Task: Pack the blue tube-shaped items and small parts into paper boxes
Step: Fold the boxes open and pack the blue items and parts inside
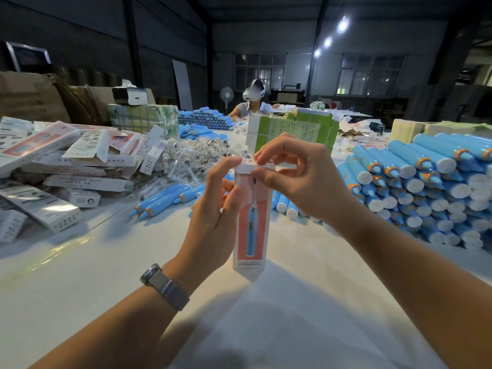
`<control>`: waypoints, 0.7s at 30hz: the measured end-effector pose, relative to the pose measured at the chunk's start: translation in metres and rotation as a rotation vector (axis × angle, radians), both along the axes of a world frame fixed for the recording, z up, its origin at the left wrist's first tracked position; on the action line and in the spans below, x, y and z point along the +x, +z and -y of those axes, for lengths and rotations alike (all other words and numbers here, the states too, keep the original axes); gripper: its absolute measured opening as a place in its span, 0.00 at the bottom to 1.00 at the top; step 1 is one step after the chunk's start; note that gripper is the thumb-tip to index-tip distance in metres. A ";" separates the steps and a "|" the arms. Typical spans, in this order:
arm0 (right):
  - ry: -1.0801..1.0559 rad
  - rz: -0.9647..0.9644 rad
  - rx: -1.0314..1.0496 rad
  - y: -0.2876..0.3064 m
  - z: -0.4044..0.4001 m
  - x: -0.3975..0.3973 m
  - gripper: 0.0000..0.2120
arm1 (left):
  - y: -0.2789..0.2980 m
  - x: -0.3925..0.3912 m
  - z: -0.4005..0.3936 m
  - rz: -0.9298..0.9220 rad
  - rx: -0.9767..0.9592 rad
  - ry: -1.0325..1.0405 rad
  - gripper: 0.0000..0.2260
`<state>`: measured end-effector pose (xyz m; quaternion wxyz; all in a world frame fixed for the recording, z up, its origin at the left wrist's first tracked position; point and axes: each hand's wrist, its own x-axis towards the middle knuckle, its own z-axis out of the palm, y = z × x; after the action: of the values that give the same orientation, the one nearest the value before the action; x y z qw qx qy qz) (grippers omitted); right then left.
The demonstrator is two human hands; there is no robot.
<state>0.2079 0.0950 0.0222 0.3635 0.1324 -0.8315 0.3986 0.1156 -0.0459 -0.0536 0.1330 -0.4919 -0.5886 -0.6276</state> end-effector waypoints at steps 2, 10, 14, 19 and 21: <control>-0.025 0.010 0.054 0.003 0.002 0.001 0.09 | 0.001 0.000 0.000 -0.001 -0.010 -0.003 0.14; -0.035 -0.019 0.147 0.009 0.008 0.004 0.08 | 0.012 0.007 0.000 0.143 0.069 -0.133 0.06; -0.060 -0.009 0.208 0.011 0.010 0.004 0.07 | 0.016 0.010 -0.003 0.176 0.125 -0.136 0.08; -0.098 -0.056 0.253 0.010 0.012 0.003 0.04 | 0.018 0.011 -0.002 0.185 0.132 -0.137 0.03; -0.113 -0.089 0.259 0.009 0.012 0.002 0.04 | 0.017 0.012 -0.002 0.169 0.121 -0.127 0.03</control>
<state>0.2101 0.0834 0.0312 0.4017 0.1489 -0.8652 0.2605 0.1277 -0.0440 -0.0362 0.0724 -0.4645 -0.5266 -0.7083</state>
